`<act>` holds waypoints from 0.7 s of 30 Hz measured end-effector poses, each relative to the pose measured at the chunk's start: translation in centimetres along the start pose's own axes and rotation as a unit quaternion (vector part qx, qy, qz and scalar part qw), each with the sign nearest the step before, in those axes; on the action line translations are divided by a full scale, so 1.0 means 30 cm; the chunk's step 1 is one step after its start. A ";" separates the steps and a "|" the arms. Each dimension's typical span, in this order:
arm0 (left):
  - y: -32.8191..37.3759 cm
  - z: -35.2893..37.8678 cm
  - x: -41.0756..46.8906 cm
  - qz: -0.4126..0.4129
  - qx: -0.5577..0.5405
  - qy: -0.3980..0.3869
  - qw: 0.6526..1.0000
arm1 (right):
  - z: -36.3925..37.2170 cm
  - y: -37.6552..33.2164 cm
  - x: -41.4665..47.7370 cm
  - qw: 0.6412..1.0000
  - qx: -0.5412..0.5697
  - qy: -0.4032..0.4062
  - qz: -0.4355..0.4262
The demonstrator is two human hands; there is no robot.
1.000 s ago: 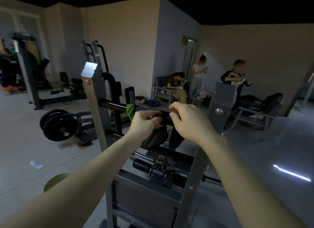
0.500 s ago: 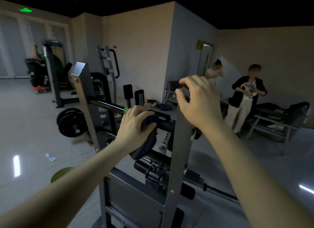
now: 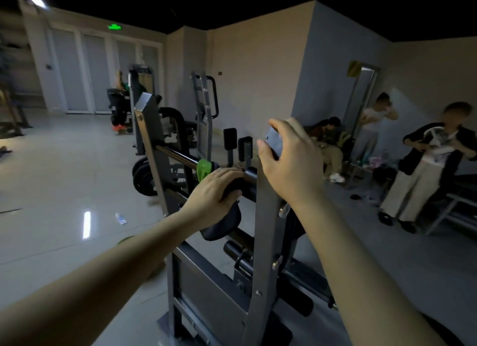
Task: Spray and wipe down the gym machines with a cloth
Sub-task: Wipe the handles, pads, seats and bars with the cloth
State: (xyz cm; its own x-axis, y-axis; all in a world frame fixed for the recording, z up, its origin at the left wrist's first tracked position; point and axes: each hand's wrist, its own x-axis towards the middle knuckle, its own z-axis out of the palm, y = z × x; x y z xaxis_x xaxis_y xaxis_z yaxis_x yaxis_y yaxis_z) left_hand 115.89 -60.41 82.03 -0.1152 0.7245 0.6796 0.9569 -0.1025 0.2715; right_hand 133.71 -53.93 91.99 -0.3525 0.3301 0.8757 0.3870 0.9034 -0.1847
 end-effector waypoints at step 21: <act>0.185 0.008 -0.063 -0.463 -0.501 0.083 0.727 | 0.022 -0.050 -0.003 0.997 0.014 0.004 0.076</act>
State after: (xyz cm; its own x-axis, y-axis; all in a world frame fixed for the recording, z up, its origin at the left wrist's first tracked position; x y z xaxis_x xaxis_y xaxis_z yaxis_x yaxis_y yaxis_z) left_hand 121.49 -62.19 82.10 -0.6962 0.7153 -0.0597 -0.2150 -0.1284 0.9681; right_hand 132.61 -55.13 91.90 -0.2853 0.4618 0.8398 0.4117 0.8503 -0.3277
